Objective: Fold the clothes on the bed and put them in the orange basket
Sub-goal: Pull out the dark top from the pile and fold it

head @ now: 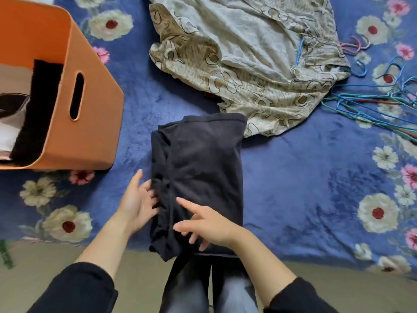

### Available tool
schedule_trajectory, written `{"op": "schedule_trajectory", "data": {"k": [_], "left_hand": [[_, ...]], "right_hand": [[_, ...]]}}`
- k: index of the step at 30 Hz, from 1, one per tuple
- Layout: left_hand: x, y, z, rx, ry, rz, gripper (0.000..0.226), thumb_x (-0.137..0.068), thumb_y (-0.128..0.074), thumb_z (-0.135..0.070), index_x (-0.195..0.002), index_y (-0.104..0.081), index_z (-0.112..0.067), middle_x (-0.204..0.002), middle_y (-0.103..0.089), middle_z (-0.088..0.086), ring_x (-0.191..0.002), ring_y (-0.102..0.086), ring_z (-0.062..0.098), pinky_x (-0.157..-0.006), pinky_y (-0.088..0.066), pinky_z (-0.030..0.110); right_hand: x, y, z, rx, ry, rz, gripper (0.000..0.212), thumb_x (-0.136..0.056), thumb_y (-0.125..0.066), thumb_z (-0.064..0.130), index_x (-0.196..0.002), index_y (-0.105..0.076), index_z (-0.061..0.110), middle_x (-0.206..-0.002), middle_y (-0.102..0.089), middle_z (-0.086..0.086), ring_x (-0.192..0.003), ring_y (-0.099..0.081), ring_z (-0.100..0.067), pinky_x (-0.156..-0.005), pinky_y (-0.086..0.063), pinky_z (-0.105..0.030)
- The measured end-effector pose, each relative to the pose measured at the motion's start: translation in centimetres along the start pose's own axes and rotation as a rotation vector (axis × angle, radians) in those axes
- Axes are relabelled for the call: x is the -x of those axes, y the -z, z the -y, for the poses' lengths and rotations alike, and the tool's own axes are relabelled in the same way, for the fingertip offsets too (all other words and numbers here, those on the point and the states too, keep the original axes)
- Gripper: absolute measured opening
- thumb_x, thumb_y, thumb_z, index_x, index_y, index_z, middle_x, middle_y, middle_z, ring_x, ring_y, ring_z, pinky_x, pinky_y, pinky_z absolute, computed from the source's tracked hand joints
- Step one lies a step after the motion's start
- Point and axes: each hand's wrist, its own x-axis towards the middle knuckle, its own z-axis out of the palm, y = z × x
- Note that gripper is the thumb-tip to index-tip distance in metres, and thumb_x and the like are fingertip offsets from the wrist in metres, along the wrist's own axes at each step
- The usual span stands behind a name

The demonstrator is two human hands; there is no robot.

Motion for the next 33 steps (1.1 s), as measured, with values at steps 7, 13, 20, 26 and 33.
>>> {"op": "schedule_trajectory", "data": {"k": [7,13,20,26,33], "left_hand": [[-0.7,0.1,1.9,-0.680,-0.302,-0.224,0.041,-0.085,-0.068,-0.039,-0.124,-0.058,-0.029,-0.119,-0.066,-0.015,-0.110,-0.062,0.009,-0.098,-0.048,0.037],[-0.9,-0.6,2.4,-0.823,-0.421,-0.570,0.051,-0.086,-0.065,-0.023,-0.132,-0.046,-0.016,-0.115,-0.056,-0.001,-0.110,-0.052,0.020,-0.095,-0.039,0.032],[-4.2,-6.5,-2.7,-1.025,-0.709,-0.472,0.050,-0.088,-0.063,-0.027,-0.134,-0.049,-0.013,-0.124,-0.051,0.005,-0.117,-0.048,0.022,-0.103,-0.039,0.035],[-7.6,-9.0,-5.6,-0.928,-0.466,-0.494,0.041,-0.083,-0.067,-0.044,-0.112,-0.056,-0.017,-0.106,-0.061,0.000,-0.107,-0.055,0.022,-0.096,-0.043,0.035],[-6.5,-7.1,-6.8,-0.792,-0.986,-0.518,0.014,-0.098,-0.051,-0.028,-0.091,-0.056,-0.017,-0.075,-0.054,-0.002,-0.070,-0.049,0.017,-0.067,-0.039,0.032]], "right_hand": [[-0.7,2.7,-2.7,0.138,-0.035,-0.434,0.019,-0.081,-0.059,0.028,-0.098,-0.067,0.035,-0.083,-0.069,0.006,-0.081,-0.065,-0.012,-0.078,-0.051,-0.029],[-0.6,6.0,-2.5,0.083,0.019,-0.820,0.017,-0.086,-0.055,0.011,-0.098,-0.062,0.021,-0.076,-0.061,0.004,-0.073,-0.059,-0.017,-0.069,-0.047,-0.030],[-3.4,11.1,1.7,-0.012,0.127,-1.024,0.033,-0.095,-0.051,0.026,-0.125,-0.053,0.016,-0.095,-0.059,0.001,-0.087,-0.054,-0.015,-0.078,-0.036,-0.027],[-5.8,13.8,3.1,-0.034,0.070,-0.956,0.023,-0.091,-0.055,0.035,-0.090,-0.058,0.012,-0.081,-0.057,-0.001,-0.075,-0.051,-0.018,-0.067,-0.036,-0.030],[-6.3,13.3,3.8,0.163,0.343,-1.196,0.021,-0.098,-0.049,0.027,-0.081,-0.051,0.016,-0.079,-0.054,0.001,-0.075,-0.048,-0.019,-0.072,-0.039,-0.036]]}}
